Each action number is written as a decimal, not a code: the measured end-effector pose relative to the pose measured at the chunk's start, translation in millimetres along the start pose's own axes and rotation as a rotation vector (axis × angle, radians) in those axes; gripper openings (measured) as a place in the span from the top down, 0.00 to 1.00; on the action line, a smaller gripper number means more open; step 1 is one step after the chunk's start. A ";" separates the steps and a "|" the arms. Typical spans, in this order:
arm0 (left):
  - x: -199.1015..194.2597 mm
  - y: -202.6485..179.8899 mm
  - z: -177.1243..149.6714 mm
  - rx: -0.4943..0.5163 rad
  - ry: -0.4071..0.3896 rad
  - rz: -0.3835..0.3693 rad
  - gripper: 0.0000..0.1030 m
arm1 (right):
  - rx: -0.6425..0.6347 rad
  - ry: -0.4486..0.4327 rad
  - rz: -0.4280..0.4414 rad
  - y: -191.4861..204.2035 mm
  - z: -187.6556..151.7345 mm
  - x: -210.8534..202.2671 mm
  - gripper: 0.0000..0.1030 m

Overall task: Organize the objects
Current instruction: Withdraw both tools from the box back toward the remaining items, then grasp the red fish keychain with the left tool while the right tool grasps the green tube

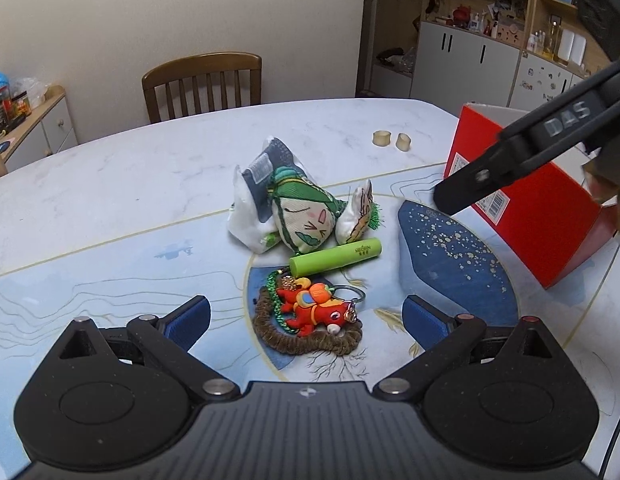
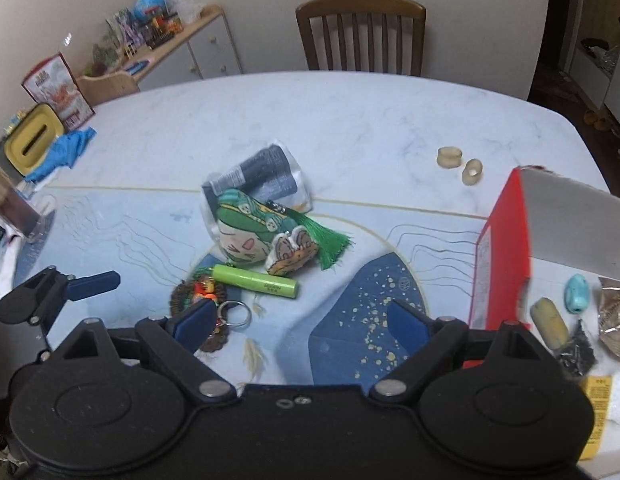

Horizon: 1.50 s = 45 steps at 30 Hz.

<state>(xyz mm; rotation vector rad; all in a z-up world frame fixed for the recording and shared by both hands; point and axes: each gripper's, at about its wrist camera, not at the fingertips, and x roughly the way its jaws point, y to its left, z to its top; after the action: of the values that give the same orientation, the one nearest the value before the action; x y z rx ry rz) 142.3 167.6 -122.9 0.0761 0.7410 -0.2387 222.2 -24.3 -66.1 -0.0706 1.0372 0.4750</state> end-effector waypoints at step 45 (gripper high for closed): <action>41.8 -1.4 -3.0 -0.019 0.027 -0.042 0.53 | -0.197 0.138 0.075 30.8 17.2 91.1 0.69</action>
<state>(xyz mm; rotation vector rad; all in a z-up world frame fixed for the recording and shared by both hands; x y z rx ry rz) 169.7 158.8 -153.4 0.0459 0.7719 -0.2709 261.6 39.6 -128.7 -0.2436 1.1287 0.6467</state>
